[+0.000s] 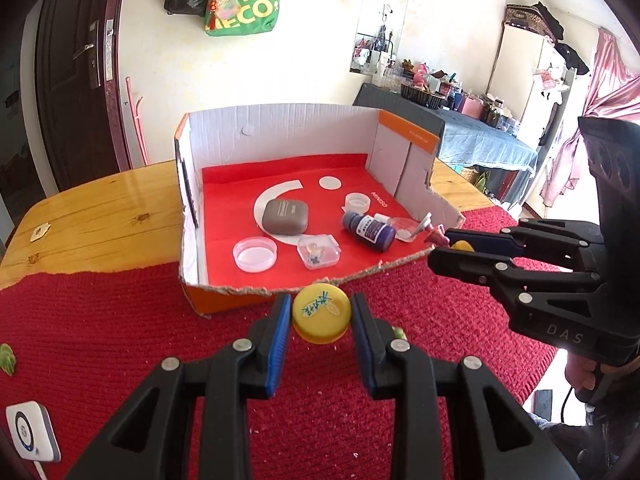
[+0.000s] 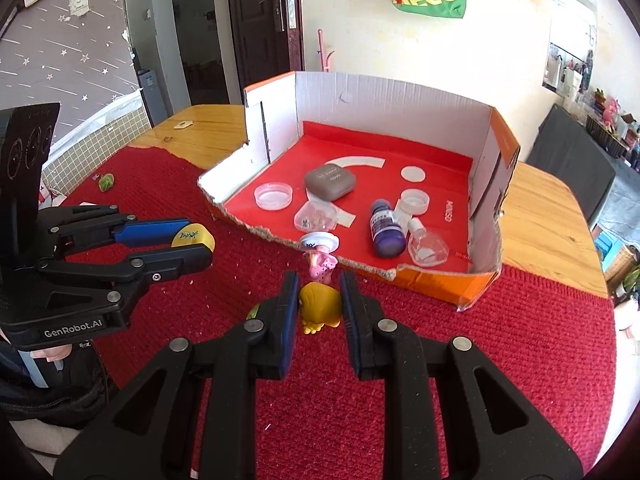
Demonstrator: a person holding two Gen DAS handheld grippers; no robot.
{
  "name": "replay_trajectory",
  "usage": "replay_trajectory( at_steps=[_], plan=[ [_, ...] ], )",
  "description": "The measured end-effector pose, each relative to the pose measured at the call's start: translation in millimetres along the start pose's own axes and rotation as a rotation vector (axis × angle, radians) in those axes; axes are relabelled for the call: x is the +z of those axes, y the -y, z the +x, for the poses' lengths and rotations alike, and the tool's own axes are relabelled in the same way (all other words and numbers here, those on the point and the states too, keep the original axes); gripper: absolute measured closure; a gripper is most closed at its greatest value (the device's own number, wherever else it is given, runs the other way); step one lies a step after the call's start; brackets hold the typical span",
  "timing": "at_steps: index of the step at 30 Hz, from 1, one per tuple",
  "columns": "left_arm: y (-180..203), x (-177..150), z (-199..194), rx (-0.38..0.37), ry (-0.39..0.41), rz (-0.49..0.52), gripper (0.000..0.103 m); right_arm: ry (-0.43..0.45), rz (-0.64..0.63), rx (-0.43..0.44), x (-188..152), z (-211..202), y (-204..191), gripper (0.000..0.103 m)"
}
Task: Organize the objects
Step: 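Carry the yellow duck toy and yellow cap into the orange box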
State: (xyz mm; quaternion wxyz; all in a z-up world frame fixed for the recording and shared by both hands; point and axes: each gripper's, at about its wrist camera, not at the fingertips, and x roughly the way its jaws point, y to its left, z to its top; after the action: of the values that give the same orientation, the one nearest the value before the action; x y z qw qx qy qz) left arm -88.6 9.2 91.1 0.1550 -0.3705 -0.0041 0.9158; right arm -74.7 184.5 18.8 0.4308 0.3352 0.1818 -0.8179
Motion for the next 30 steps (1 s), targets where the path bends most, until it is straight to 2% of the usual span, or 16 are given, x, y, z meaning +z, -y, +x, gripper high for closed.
replay_trajectory(
  at_steps=[4, 9, 14, 16, 23, 30],
  plan=[
    [-5.4, 32.5, 11.8, 0.033, -0.005, 0.039, 0.072, 0.012, -0.005, 0.000, 31.3, 0.8, 8.0, 0.083],
    [-13.5, 71.3, 39.6, 0.078, -0.042, 0.088, 0.072, -0.006, 0.036, 0.010, 75.1, 23.4, 27.4, 0.083],
    [-19.7, 104.6, 78.5, 0.125, -0.100, 0.109, 0.071, -0.067, 0.068, -0.030, 109.4, 61.7, 48.6, 0.083],
    [-21.2, 115.4, 94.1, 0.149, -0.119, 0.113, 0.072, -0.105, 0.069, -0.079, 119.7, 79.4, 56.2, 0.083],
    [-21.0, 134.7, 142.5, 0.225, -0.184, 0.145, 0.071, -0.233, 0.059, -0.184, 135.5, 131.3, 86.6, 0.083],
    [-31.1, 137.8, 183.9, 0.269, -0.264, 0.126, 0.071, -0.334, 0.009, -0.256, 134.5, 164.4, 95.4, 0.083]
  ],
)
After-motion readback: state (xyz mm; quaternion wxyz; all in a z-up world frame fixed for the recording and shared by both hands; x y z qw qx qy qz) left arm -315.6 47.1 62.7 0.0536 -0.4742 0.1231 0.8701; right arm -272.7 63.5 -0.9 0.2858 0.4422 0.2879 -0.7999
